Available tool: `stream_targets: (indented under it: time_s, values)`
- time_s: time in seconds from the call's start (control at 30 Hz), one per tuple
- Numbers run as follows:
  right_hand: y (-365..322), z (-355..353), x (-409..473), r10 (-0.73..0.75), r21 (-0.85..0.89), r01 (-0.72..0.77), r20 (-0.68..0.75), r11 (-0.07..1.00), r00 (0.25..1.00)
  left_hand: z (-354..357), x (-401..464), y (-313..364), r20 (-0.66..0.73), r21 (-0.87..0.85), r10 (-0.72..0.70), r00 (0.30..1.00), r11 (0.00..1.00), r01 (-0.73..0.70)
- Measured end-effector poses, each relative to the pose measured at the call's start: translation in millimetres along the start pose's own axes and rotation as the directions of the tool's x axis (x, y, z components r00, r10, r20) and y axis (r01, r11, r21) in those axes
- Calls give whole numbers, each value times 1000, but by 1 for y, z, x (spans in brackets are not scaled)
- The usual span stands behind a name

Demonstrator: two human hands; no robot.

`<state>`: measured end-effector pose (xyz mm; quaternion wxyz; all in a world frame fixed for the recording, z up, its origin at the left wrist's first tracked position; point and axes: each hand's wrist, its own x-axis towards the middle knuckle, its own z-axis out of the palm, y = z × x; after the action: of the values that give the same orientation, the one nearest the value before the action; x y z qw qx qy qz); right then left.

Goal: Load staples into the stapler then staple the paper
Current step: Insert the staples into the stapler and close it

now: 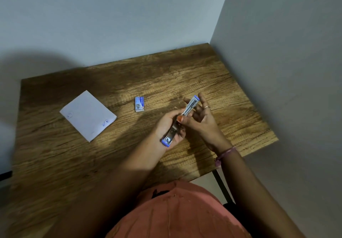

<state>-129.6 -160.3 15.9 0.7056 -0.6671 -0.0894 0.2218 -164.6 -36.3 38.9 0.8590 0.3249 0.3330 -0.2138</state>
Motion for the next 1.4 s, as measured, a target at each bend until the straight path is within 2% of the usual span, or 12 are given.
stream_targets:
  time_s: [0.17,0.33,0.43,0.5,0.6,0.67,0.8,0.93,1.13,1.4]
  values:
    - [4,9,0,72,291,-45,-81,956,994,-2,3,-7,-13,-30,-17,1000,999,16]
    - [-1,16,-5,147,420,-126,-19,899,989,-2,2,-10,1,-51,-20,1000,999,20]
    - [1,15,-9,131,324,-121,-8,938,991,-2,1,-10,6,-91,-7,1000,996,8]
    - [6,8,-15,60,128,-63,29,990,998,-1,0,-8,40,-151,1,999,989,5]
    - [12,-4,-22,47,-153,-15,207,988,977,-1,0,-6,63,-167,29,998,986,-18]
    - [14,-7,-25,68,-239,3,288,971,955,-1,0,-7,64,-116,35,997,993,-27]
    - [14,-6,-24,56,-229,20,320,973,946,-1,-3,-12,37,-83,59,998,995,-56]
    - [13,-7,-21,43,-125,-3,320,992,946,3,-3,-15,52,-184,77,996,981,-66]
    - [15,-1,-21,-12,-36,22,256,999,967,2,-5,-25,3,-274,78,997,959,-74]
    - [18,14,-8,-76,131,89,-98,987,992,5,-8,-36,-130,-225,70,989,969,-98]
